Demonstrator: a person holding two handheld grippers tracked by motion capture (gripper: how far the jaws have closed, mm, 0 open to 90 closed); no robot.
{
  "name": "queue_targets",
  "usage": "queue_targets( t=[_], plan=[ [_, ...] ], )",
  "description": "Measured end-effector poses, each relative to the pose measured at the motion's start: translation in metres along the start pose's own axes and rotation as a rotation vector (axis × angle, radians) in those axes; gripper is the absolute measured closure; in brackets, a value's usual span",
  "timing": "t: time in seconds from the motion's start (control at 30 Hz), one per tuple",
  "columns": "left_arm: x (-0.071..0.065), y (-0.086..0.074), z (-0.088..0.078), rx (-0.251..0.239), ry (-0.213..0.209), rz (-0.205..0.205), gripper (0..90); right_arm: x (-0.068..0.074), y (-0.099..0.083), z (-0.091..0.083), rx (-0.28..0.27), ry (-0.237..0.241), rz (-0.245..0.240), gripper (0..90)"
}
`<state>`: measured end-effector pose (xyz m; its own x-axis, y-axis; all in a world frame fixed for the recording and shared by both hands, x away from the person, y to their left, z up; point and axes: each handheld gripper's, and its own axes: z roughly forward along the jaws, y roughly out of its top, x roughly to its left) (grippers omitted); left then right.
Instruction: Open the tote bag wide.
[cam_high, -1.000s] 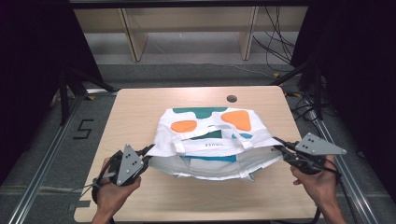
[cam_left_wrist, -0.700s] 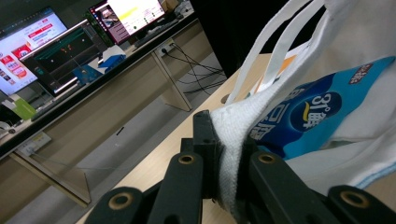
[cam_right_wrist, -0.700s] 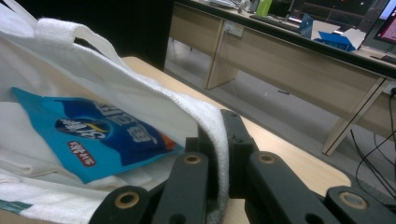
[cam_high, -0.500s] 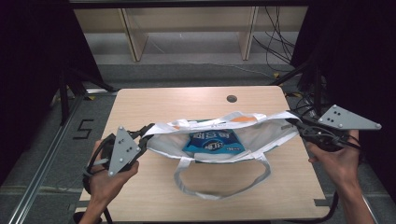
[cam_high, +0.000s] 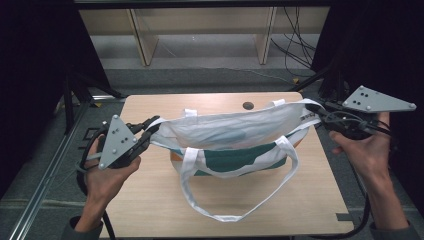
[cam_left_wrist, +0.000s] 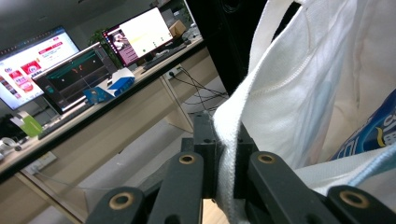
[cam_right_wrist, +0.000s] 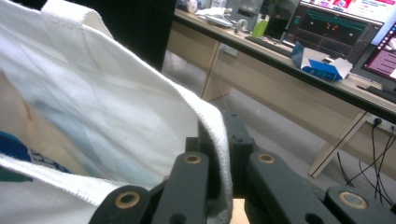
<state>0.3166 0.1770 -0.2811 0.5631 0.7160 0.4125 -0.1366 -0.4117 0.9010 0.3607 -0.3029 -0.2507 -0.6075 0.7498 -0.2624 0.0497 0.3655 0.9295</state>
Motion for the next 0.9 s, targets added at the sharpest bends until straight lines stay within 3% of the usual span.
queue_targets(
  t=[0.03,0.13,0.17,0.3,0.33,0.37,0.7,0.87,0.9],
  plan=[
    [0.0,-0.007,0.006,0.003,0.003,-0.015,86.0,-0.002,-0.002,0.007,0.005,-0.016,-0.001,88.6],
    [-0.001,-0.015,0.012,0.022,0.002,-0.005,86.0,-0.004,-0.007,0.015,0.022,-0.027,-0.003,88.5],
    [-0.001,-0.026,0.018,0.045,-0.013,-0.032,85.9,-0.003,-0.013,0.022,0.052,-0.026,0.0,88.6],
    [-0.003,-0.043,0.028,0.069,-0.017,-0.058,85.9,-0.002,-0.023,0.03,0.072,-0.028,0.017,88.5],
    [-0.004,-0.046,0.03,0.079,-0.019,-0.062,85.8,-0.004,-0.026,0.032,0.078,-0.043,-0.016,88.5],
    [-0.006,-0.056,0.037,0.095,-0.025,-0.077,85.7,-0.001,-0.032,0.035,0.099,-0.039,0.003,88.5],
    [0.009,-0.063,0.067,0.127,-0.03,-0.185,85.4,-0.01,-0.044,0.052,0.131,-0.05,0.04,88.4],
    [0.011,-0.079,0.086,0.173,-0.028,-0.227,85.3,-0.011,-0.056,0.064,0.154,-0.068,0.037,88.4],
    [0.009,-0.09,0.09,0.194,-0.041,-0.236,85.3,-0.008,-0.062,0.066,0.161,-0.062,0.039,88.4]
  ],
)
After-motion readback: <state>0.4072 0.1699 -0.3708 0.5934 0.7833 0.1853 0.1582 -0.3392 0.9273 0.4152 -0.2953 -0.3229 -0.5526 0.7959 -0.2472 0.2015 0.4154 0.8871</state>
